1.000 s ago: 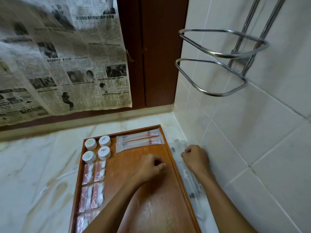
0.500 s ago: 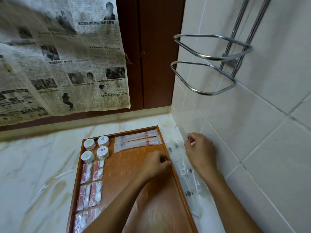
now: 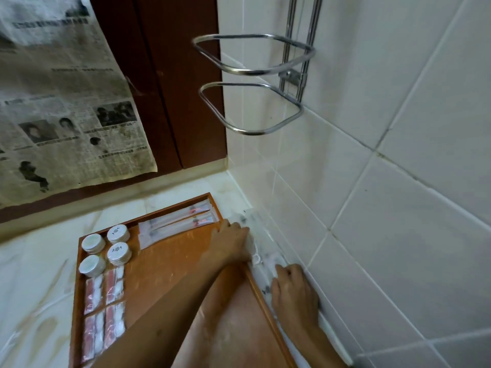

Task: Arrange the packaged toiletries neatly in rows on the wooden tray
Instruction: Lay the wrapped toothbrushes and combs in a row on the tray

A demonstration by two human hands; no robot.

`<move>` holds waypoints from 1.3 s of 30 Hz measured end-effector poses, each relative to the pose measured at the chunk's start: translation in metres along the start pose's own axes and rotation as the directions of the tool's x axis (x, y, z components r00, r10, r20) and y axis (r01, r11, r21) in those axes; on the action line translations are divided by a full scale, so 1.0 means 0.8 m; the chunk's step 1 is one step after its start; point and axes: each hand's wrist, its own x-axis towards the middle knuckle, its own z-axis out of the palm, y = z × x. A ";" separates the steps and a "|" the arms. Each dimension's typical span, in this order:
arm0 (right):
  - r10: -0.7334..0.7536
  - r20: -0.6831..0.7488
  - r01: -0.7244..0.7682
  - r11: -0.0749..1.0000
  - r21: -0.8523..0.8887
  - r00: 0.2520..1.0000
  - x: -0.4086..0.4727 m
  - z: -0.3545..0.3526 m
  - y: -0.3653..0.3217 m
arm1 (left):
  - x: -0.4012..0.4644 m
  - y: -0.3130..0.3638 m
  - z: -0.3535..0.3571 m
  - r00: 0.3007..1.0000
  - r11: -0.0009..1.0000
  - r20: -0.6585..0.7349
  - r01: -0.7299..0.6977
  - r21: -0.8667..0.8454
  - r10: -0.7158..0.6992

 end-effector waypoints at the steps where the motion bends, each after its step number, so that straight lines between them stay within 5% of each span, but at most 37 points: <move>1: 0.019 -0.001 -0.019 1.000 0.004 1.000 0.000 0.001 -0.001 | 0.003 0.000 -0.002 1.000 1.000 -0.007 -0.004 0.007 0.004; 5: 0.070 0.056 -0.068 0.997 -0.033 0.996 0.002 0.003 -0.006 | 0.009 -0.001 -0.005 0.998 0.995 -0.066 -0.015 -0.099 0.009; 9: 0.082 0.062 -0.082 0.997 0.010 0.995 0.006 0.000 -0.007 | 0.008 -0.008 -0.011 0.991 0.862 -0.111 0.008 -0.507 -0.075; 13: 0.084 0.057 -0.084 0.996 -0.008 0.995 0.011 0.004 -0.005 | -0.007 -0.014 -0.011 0.970 0.453 -0.070 0.044 -0.890 -0.233; 16: 0.080 0.016 -0.081 0.996 0.028 0.997 0.015 -0.001 -0.007 | -0.023 -0.013 -0.003 0.938 0.160 0.035 0.095 -0.982 -0.345; 22: 0.009 -0.235 0.041 0.977 0.207 0.972 0.013 -0.015 -0.009 | -0.045 -0.001 0.009 0.938 0.130 0.140 0.189 -0.973 -0.317; 24: -0.015 -0.290 0.093 0.962 0.257 0.957 0.016 -0.019 -0.013 | -0.049 0.004 0.009 0.920 0.048 0.161 0.191 -0.981 -0.358; 31: -0.064 -0.165 0.131 0.889 0.438 0.984 0.018 -0.013 -0.026 | -0.057 0.021 0.005 0.908 -0.238 0.399 0.363 -0.901 -0.128; 36: -0.077 -0.074 0.106 0.786 0.608 0.994 0.018 -0.009 -0.022 | -0.059 0.019 0.026 0.931 -0.079 0.265 0.253 -0.964 -0.251; 39: -0.028 -0.097 0.089 0.698 0.710 0.995 0.024 -0.013 -0.019 | -0.059 0.014 0.033 0.894 -0.151 0.288 0.251 -0.956 -0.342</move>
